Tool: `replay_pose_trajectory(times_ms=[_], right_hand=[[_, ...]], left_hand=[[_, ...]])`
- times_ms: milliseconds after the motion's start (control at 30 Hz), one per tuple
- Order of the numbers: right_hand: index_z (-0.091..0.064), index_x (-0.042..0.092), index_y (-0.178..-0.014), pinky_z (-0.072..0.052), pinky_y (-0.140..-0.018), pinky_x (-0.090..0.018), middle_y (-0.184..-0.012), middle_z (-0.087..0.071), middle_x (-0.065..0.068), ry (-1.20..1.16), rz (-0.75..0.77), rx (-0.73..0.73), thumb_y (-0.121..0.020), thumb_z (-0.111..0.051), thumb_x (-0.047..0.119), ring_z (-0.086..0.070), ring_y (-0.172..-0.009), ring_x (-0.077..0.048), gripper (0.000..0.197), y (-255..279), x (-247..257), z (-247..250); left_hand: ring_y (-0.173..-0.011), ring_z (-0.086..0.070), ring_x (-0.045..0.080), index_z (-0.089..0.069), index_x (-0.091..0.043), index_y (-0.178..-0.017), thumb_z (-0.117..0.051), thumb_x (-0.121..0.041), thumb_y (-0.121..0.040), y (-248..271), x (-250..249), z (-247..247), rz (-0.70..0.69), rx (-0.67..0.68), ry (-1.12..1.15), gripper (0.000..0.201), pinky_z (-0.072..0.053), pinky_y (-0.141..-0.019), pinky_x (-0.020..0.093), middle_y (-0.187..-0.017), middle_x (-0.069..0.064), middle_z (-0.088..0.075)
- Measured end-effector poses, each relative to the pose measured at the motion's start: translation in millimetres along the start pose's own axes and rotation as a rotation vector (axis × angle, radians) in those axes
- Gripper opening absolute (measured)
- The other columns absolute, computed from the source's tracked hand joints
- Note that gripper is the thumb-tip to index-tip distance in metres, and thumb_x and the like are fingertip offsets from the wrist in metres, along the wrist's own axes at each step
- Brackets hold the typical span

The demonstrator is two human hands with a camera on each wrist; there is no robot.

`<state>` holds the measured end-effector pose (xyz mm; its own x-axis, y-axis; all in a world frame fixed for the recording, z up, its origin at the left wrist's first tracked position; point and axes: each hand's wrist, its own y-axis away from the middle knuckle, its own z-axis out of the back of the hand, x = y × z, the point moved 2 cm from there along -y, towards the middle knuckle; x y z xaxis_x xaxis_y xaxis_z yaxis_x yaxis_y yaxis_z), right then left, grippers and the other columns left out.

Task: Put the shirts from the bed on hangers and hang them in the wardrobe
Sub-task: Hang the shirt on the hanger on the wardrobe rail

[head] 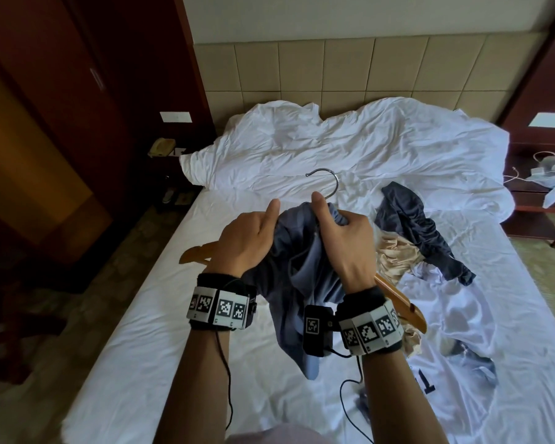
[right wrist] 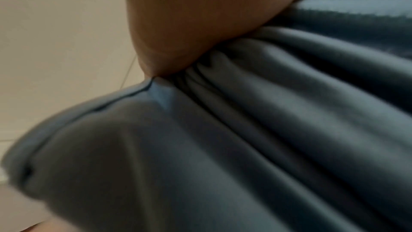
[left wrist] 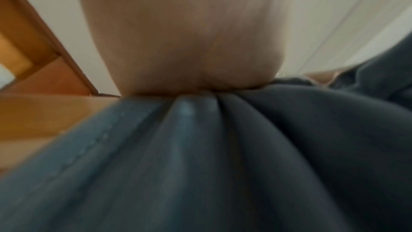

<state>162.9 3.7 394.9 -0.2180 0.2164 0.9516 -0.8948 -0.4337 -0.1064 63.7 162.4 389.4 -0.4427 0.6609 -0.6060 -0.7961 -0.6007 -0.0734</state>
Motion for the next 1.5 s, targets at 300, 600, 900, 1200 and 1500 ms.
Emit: replay_pose_trajectory(times_ms=[300, 600, 900, 1200, 1500], right_hand=[[-0.029, 0.021, -0.055, -0.031, -0.055, -0.033, -0.048, -0.032, 0.008, -0.029, -0.039, -0.152, -0.091, -0.063, 0.07, -0.029, -0.046, -0.011, 0.069, -7, -7, 23], [-0.028, 0.023, -0.056, -0.027, -0.048, -0.028, -0.047, -0.031, 0.009, -0.065, -0.048, -0.183, -0.091, -0.063, 0.073, -0.028, -0.046, -0.011, 0.07, -2, 0, 22], [-0.021, 0.024, -0.058, -0.02, -0.054, -0.033, -0.052, -0.022, 0.007, -0.177, 0.02, -0.232, -0.094, -0.064, 0.068, -0.021, -0.052, -0.011, 0.071, -2, -1, 37], [-0.022, 0.022, -0.061, -0.02, -0.056, -0.033, -0.053, -0.022, 0.004, -0.248, 0.023, -0.237, -0.095, -0.064, 0.066, -0.02, -0.054, -0.013, 0.069, -4, -4, 47], [-0.023, 0.023, -0.058, -0.02, -0.051, -0.03, -0.051, -0.025, 0.006, -0.187, 0.031, -0.179, -0.094, -0.066, 0.067, -0.023, -0.052, -0.012, 0.071, 0, 0, 32]], left_hand=[[-0.097, -0.065, 0.037, -0.071, -0.004, -0.089, -0.009, -0.064, -0.104, -3, 43, 13, 0.157, -0.154, -0.185, 0.088, -0.047, -0.09, 0.044, -0.097, 0.018, -0.071], [-0.077, -0.064, 0.029, -0.061, -0.011, -0.081, -0.017, -0.052, -0.107, -2, 30, 14, -0.113, -0.429, -0.167, 0.066, -0.047, -0.072, 0.041, -0.079, 0.007, -0.067], [-0.048, -0.056, 0.031, -0.056, -0.002, -0.057, -0.018, -0.051, -0.109, 6, 39, 22, -0.05, -0.694, -0.114, 0.081, -0.05, -0.053, 0.047, -0.052, 0.011, -0.056], [-0.055, -0.058, 0.034, -0.054, -0.004, -0.057, -0.021, -0.052, -0.109, 14, 67, 39, 0.214, -0.852, 0.198, 0.078, -0.05, -0.058, 0.046, -0.055, 0.011, -0.057], [-0.1, -0.065, 0.036, -0.067, -0.006, -0.111, -0.034, -0.037, -0.11, 13, 59, 41, 0.363, -0.718, -0.056, 0.045, -0.053, -0.086, 0.049, -0.108, 0.017, -0.069]])
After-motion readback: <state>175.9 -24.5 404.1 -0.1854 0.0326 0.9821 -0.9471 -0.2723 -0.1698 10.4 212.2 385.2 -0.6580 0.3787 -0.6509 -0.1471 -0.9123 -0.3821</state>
